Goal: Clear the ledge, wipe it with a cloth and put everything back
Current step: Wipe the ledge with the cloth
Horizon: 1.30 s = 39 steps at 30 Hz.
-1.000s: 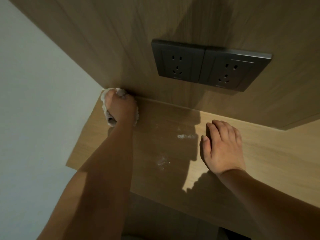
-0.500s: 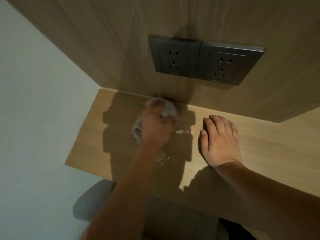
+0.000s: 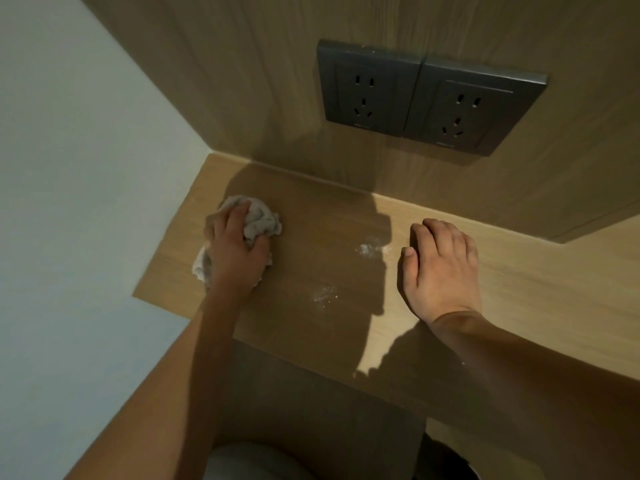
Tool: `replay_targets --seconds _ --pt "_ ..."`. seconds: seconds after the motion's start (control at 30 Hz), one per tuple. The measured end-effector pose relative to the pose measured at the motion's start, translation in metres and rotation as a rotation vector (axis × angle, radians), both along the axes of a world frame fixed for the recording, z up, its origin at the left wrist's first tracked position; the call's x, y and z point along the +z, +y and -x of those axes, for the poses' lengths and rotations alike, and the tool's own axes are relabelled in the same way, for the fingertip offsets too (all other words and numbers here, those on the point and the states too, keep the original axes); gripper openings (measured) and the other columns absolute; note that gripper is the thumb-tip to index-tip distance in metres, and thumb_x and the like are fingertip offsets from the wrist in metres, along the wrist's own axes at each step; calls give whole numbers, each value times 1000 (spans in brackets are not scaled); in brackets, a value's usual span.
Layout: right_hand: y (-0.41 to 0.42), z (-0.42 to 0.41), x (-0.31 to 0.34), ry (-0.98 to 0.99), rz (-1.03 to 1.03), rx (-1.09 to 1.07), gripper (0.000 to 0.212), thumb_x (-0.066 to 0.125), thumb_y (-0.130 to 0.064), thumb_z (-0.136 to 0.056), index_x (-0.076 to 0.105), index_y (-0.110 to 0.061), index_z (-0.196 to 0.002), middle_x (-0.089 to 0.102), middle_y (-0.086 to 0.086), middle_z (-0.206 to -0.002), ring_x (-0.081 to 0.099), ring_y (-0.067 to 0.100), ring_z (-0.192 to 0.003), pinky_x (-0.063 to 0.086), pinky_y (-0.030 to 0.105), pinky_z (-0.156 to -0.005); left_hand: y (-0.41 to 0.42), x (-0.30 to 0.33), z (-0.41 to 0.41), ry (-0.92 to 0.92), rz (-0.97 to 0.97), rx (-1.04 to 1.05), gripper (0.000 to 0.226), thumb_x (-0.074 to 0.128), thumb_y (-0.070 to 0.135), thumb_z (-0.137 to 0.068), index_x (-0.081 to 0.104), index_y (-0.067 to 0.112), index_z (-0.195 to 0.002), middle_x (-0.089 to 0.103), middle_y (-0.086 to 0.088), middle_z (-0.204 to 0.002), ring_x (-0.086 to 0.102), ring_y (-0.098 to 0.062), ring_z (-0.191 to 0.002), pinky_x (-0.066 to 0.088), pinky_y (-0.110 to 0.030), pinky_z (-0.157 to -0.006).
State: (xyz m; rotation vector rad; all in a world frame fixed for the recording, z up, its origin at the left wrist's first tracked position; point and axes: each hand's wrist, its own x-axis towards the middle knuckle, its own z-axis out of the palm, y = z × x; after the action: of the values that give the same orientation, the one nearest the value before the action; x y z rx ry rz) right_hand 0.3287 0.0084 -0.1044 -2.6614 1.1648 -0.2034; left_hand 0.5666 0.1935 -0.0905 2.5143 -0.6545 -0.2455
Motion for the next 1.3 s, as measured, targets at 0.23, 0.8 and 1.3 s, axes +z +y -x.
replay_targets --seconds 0.23,0.8,1.3 --pt "-2 4 -4 -50 9 30 46 34 -32 -97 53 -8 -131 50 13 -136 41 33 -127 24 48 -112 -2 -7 63 -8 73 -18 66 43 44 -77 61 15 -134 54 -13 -129 46 -34 -117 36 -43 -100" --pt "-63 110 6 -42 -34 98 49 32 -34 -100 56 -9 -134 53 12 -141 45 32 -132 29 45 -114 -21 16 92 109 156 264 45 52 35 -87 59 24 -130 58 -16 -129 52 -36 -120 44 -49 -105" --pt "-66 110 -7 -101 1 82 46 37 -32 -99 59 -9 -132 55 11 -139 43 29 -130 30 46 -113 -111 -21 186 127 115 -270 63 48 11 -85 47 10 -147 40 -16 -153 33 -35 -142 20 -42 -123"
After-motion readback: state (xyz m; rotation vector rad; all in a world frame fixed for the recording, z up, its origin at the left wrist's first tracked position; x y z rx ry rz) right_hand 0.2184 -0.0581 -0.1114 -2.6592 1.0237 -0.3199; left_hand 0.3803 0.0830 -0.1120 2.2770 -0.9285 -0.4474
